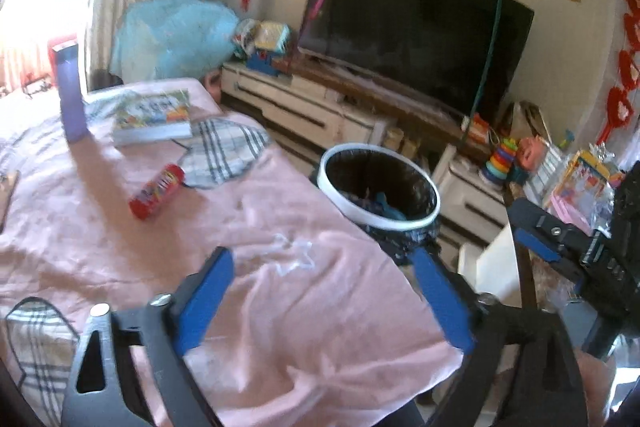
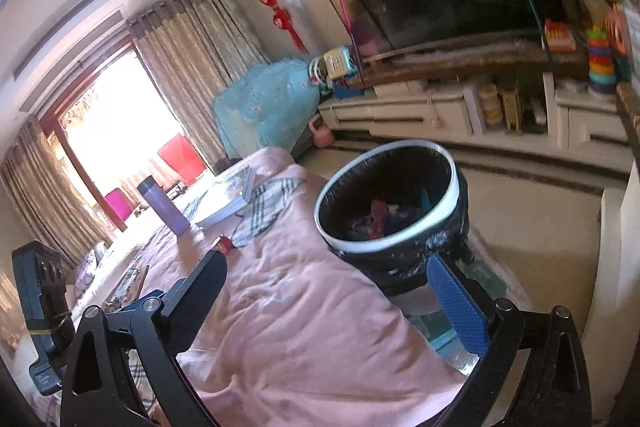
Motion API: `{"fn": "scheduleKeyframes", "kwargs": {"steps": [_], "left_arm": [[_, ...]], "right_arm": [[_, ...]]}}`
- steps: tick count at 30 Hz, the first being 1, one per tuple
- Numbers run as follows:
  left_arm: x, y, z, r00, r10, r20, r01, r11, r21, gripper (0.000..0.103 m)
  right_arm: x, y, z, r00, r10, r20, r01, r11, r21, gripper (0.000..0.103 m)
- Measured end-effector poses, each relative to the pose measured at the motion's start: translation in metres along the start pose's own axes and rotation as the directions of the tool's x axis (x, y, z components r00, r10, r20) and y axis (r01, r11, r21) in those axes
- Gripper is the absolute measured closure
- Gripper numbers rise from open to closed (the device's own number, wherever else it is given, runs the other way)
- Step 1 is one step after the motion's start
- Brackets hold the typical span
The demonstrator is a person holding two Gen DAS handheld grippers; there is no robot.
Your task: Collect trash
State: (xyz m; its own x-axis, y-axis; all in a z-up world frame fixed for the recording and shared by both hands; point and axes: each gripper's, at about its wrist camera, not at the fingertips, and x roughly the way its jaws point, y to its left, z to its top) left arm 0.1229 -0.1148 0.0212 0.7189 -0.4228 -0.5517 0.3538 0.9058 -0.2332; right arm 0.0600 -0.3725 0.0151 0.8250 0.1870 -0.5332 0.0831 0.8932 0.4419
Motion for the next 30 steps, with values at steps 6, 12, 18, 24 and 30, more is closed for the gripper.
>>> {"fn": "scheduleKeyframes", "kwargs": {"steps": [6,12,18,24,30], "left_arm": [[-0.034,0.001,-0.023,0.982,0.110,0.151,-0.113,0.993,0.018,0.001],[-0.043,-0.009,-0.058,0.948,0.207,0.244,-0.227,0.972,0.058,0.001],[-0.034,-0.020,-0.078,0.920,0.263,0.291,-0.303,0.948,0.101,0.001],[-0.033,-0.026,-0.088,0.904,0.286,0.318,-0.333,0.938,0.102,0.001],[-0.032,-0.022,-0.091,0.898,0.290,0.330,-0.337,0.937,0.095,0.001]], "right_arm": [[-0.034,0.032,-0.010,0.975,-0.086,0.204,0.118,0.982,-0.149,0.000],[-0.029,0.038,-0.041,0.946,-0.135,0.293,0.207,0.951,-0.229,0.000],[-0.015,0.029,-0.052,0.945,-0.162,0.283,0.228,0.949,-0.217,0.000],[-0.020,0.026,-0.057,0.941,-0.178,0.287,0.246,0.944,-0.220,0.000],[-0.021,0.029,-0.057,0.942,-0.174,0.287,0.244,0.941,-0.232,0.000]]}}
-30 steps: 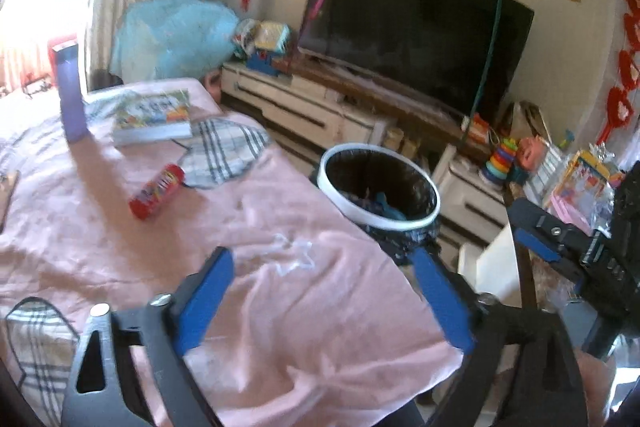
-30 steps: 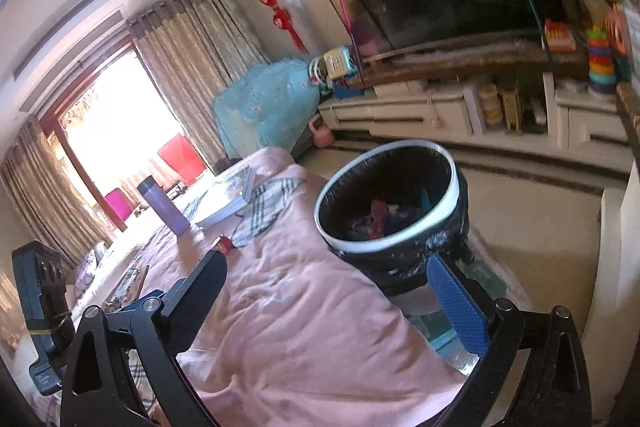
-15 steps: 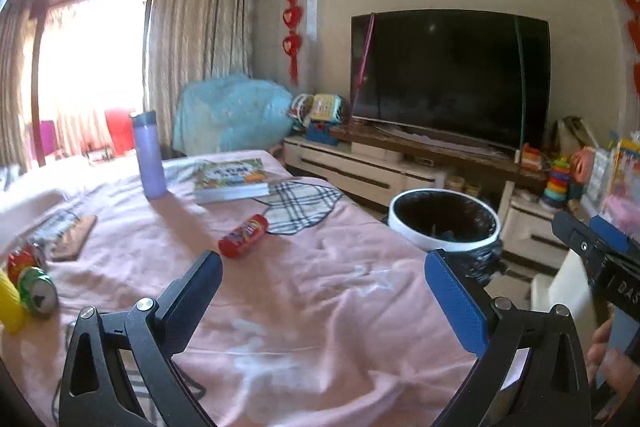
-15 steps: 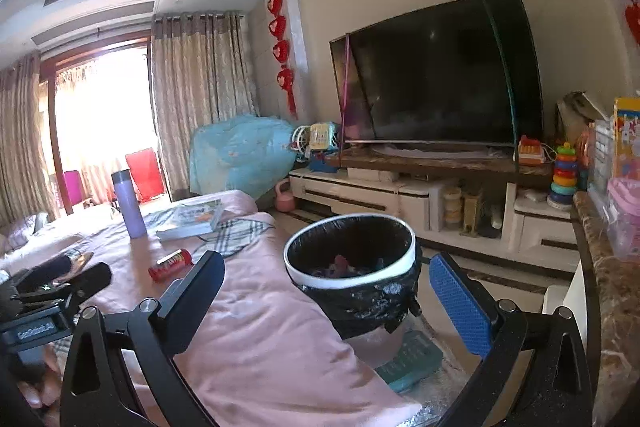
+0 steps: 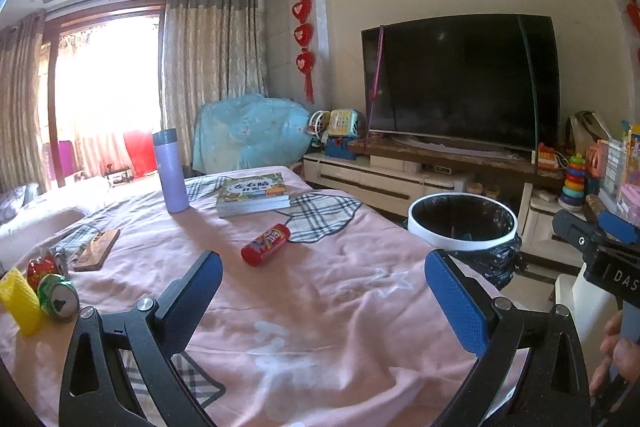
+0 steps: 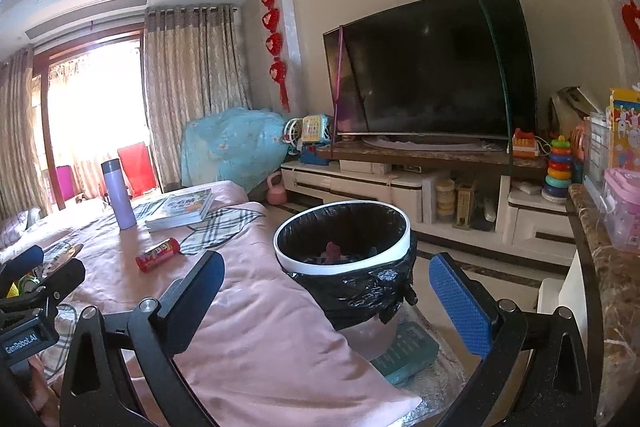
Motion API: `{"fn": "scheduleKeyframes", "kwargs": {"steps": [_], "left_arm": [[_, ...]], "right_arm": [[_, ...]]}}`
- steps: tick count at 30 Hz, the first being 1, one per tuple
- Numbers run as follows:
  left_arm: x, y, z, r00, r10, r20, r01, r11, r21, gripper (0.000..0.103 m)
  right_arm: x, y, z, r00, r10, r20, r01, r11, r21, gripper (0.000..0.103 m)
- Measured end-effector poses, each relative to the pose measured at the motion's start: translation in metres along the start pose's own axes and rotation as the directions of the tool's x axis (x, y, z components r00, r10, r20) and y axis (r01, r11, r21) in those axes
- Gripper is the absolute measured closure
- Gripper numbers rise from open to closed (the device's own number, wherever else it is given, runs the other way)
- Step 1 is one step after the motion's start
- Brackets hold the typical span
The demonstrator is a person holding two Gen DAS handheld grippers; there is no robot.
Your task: Collect trash
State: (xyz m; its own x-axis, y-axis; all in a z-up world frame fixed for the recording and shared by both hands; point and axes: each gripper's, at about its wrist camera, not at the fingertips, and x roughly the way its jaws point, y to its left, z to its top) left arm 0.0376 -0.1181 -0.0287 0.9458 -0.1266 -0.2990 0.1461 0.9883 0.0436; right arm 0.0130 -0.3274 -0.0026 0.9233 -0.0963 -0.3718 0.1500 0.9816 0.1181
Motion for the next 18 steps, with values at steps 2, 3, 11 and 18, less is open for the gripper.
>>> {"fn": "scheduleKeyframes", "kwargs": {"steps": [2,3,11,18], "left_arm": [[0.001,0.004,0.000,1.000,0.000,-0.003,0.000,1.000,-0.005,0.001],[0.001,0.004,0.001,1.000,-0.001,-0.003,0.001,1.000,-0.009,0.001],[0.005,0.010,0.002,1.000,-0.009,-0.013,0.009,1.000,-0.020,0.001],[0.003,0.012,0.002,1.000,-0.009,-0.003,0.009,1.000,-0.023,0.001]], "right_arm": [[0.000,0.003,0.000,1.000,-0.001,-0.002,0.001,1.000,-0.009,0.000],[0.001,0.003,-0.001,1.000,0.000,-0.004,0.000,1.000,-0.011,0.000],[0.003,0.006,-0.001,1.000,-0.006,-0.012,0.006,1.000,-0.018,0.000],[0.003,0.006,-0.002,1.000,-0.009,-0.008,0.009,1.000,-0.014,0.000]]}}
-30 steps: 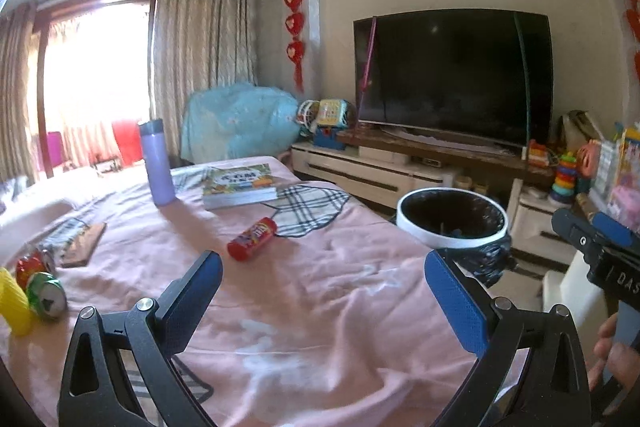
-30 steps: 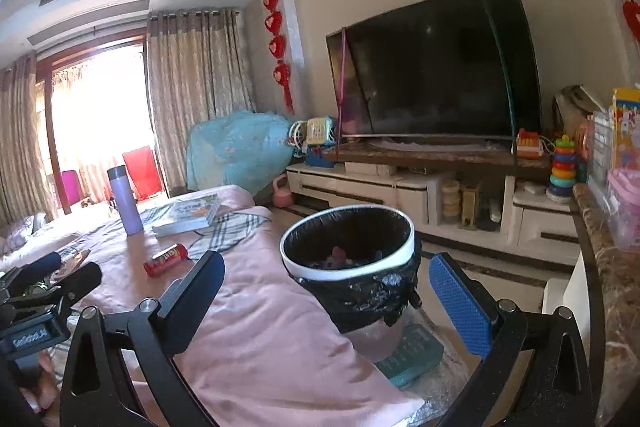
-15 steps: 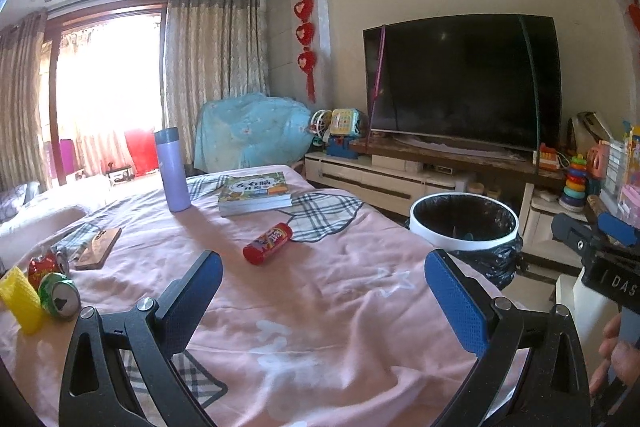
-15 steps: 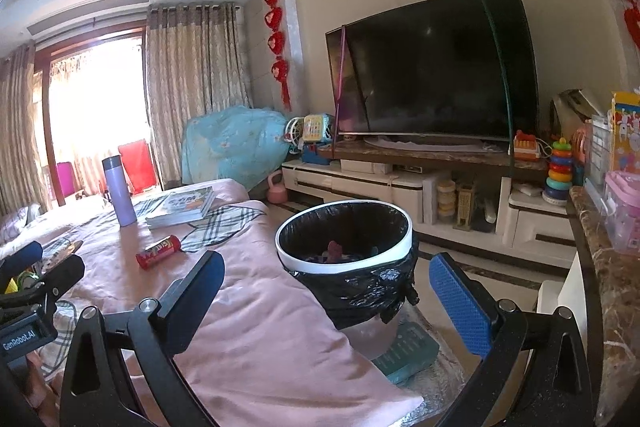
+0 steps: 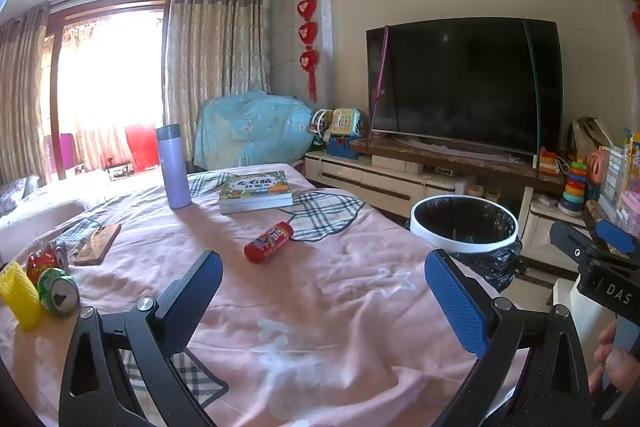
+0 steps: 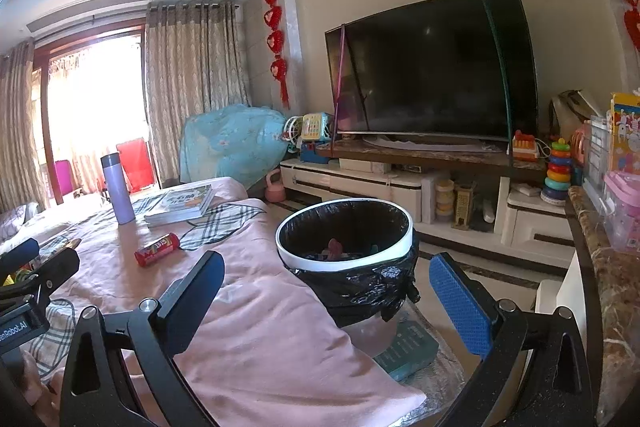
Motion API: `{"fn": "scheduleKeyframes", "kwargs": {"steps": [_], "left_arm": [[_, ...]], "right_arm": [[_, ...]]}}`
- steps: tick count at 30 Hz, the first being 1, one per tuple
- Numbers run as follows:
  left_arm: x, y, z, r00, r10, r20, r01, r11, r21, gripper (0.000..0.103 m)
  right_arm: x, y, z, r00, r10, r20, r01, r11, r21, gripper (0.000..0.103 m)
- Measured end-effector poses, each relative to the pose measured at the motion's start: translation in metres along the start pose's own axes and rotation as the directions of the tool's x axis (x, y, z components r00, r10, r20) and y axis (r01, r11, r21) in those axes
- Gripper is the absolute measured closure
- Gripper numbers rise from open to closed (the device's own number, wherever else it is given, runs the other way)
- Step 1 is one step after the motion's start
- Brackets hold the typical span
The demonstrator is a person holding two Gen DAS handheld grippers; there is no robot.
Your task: Collect trash
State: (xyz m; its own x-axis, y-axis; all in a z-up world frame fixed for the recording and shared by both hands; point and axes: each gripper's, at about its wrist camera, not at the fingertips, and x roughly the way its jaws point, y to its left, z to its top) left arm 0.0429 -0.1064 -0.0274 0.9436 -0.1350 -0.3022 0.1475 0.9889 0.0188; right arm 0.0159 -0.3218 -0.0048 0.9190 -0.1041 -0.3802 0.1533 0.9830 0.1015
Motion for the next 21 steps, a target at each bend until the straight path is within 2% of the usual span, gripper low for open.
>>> {"fn": "scheduleKeyframes", "kwargs": {"steps": [21], "left_arm": [[-0.0043,0.0022,-0.0040,1.000,-0.020,0.007,0.020,1.000,-0.006,0.001]], "right_arm": [[-0.0014,0.0020,0.0003,1.000,0.003,0.003,-0.003,1.000,0.006,0.000]]}}
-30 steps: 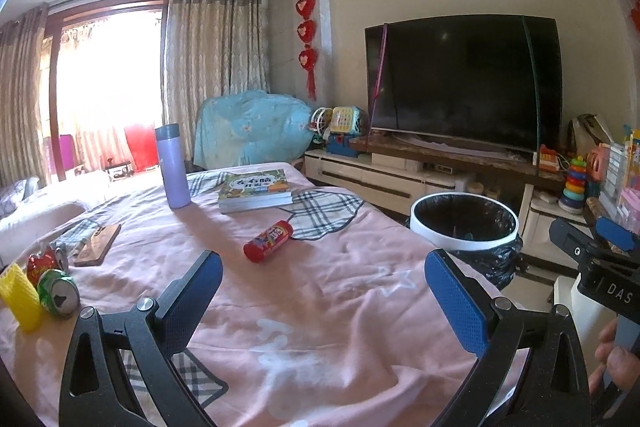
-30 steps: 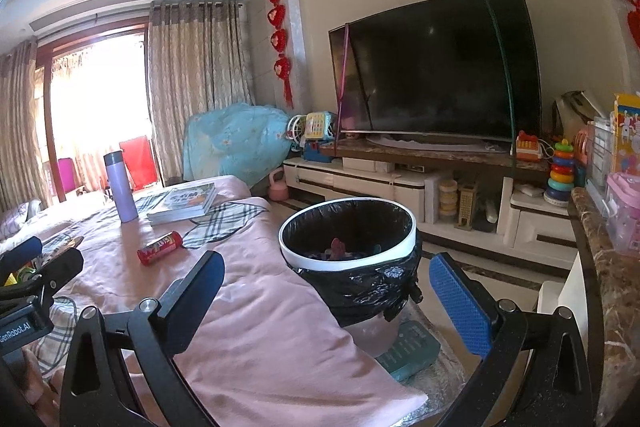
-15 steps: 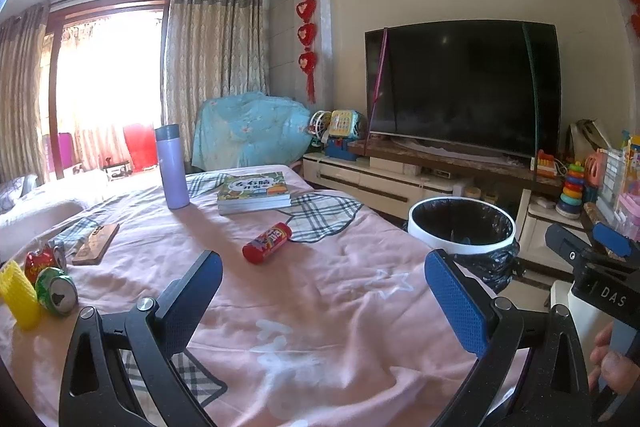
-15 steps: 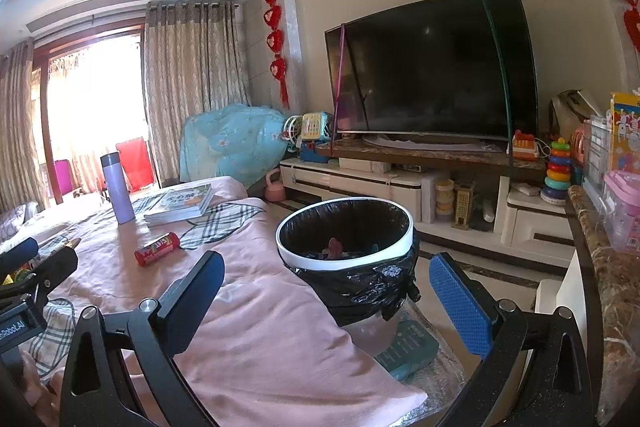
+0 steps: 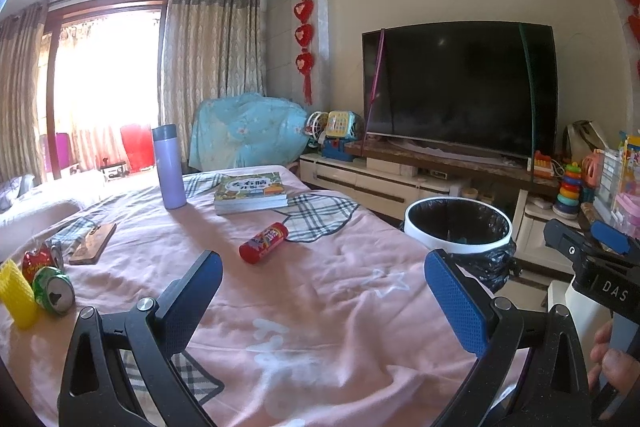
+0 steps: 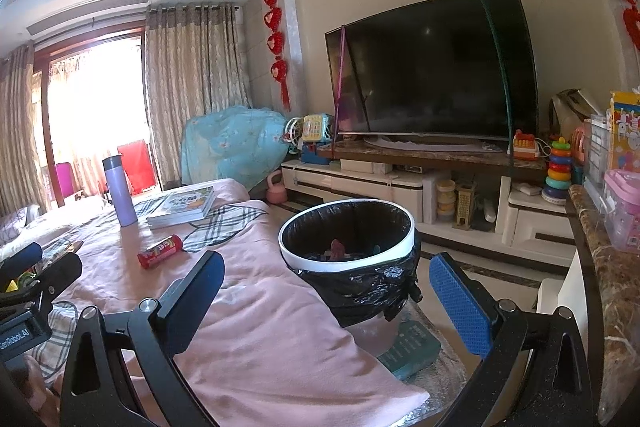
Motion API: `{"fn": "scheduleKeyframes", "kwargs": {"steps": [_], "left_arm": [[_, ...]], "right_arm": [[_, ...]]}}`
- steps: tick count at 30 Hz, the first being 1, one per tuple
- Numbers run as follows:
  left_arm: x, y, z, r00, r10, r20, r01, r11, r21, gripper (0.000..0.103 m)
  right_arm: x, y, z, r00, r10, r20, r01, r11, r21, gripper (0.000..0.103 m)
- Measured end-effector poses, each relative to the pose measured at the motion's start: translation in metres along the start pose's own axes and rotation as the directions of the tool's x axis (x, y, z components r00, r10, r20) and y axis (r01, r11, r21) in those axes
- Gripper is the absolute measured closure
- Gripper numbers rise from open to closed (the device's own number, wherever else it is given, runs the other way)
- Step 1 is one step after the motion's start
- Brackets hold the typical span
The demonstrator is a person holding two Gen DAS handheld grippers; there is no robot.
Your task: Collect trash
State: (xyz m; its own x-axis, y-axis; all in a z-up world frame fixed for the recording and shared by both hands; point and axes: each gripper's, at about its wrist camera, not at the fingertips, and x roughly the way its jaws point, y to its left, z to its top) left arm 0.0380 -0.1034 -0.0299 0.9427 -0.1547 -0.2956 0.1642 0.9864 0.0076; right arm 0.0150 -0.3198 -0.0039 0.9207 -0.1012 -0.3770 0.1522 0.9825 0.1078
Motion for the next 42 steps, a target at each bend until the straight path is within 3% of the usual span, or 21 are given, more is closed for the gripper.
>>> {"fn": "scheduleKeyframes", "kwargs": {"steps": [42], "left_arm": [[0.0034,-0.0006,-0.0058,1.000,-0.012,-0.025,0.012,1.000,0.008,0.001]], "right_arm": [[0.0006,0.0081,-0.0017,1.000,0.012,-0.001,-0.012,1.000,-0.001,0.000]]}}
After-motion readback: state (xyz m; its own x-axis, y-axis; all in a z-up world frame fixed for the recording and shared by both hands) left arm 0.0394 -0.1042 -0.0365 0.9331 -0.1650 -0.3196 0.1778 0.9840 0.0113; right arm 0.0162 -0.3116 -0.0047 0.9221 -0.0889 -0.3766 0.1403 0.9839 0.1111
